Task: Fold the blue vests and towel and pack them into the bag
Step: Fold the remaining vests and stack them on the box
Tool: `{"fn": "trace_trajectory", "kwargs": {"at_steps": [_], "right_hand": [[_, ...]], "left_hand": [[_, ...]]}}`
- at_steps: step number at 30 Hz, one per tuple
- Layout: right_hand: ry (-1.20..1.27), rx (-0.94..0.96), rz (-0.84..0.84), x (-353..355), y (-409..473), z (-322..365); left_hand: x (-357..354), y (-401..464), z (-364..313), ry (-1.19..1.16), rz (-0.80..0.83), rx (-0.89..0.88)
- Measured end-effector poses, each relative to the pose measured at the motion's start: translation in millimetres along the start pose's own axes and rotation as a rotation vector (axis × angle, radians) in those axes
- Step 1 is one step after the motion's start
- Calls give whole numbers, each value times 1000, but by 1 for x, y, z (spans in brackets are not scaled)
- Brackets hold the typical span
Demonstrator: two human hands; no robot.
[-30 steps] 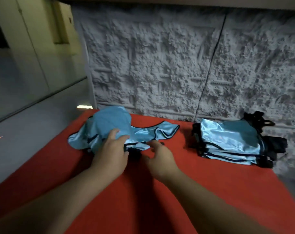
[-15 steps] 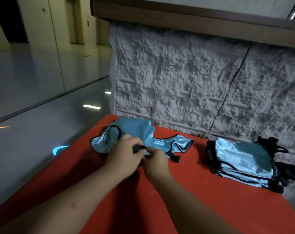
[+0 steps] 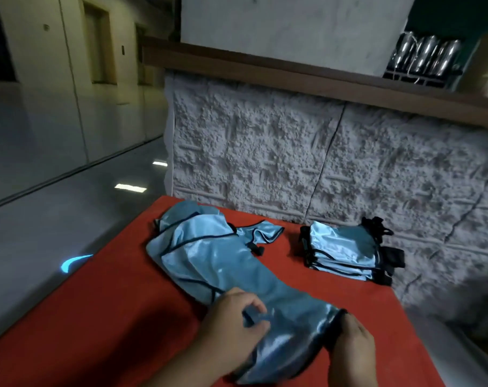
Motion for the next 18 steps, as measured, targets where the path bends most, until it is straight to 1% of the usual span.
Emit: {"fn": "trace_trajectory", "kwargs": {"at_steps": [2, 3, 4, 6, 8, 9, 10, 11, 12, 14, 15, 16, 17, 18], "right_hand": [[-62, -46, -97, 31, 5, -6], [-129, -46, -112, 44, 10, -6], [-218, -46, -127, 56, 13, -5], [-418, -72, -66, 62, 20, 1], [-710, -127, -1, 70, 17, 3], [-900, -88, 18, 72, 8, 13], [-1057, -25, 66, 70, -2, 20], [-1147, 39, 156, 61, -18, 26], [-1194, 48, 301, 50, -34, 21], [-1301, -47, 648, 24, -69, -6], [-1348, -72, 771, 12, -82, -24], [-1389, -62, 810, 5, -88, -39], [-1426, -20, 784, 1, -88, -45], [-1428, 28, 721, 0, -84, -47]], "left_hand": [[5, -10, 26, 102, -43, 77], [6, -12, 39, 202, -38, 123], [3, -15, 51, 324, 4, 181], [10, -15, 78, 514, 99, 324], [8, -13, 102, 569, 172, 418], [8, -13, 114, 562, 189, 449], [8, -12, 123, 573, 190, 456], [9, -10, 130, 604, 174, 450], [12, -7, 134, 651, 147, 441], [22, -1, 142, 738, 91, 460], [26, 2, 146, 766, 76, 471], [28, 3, 149, 767, 82, 478], [30, 5, 152, 730, 85, 475], [30, 5, 152, 679, 81, 471]]}}
Point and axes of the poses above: each hand's wrist, its own y-axis towards the middle knuckle, its own x-axis out of the back of the hand, z = x × y, the point moved 7 cm from there along y, towards the middle knuckle, and after that the axes turned 3 degrees about y, right-handed, at the moved point
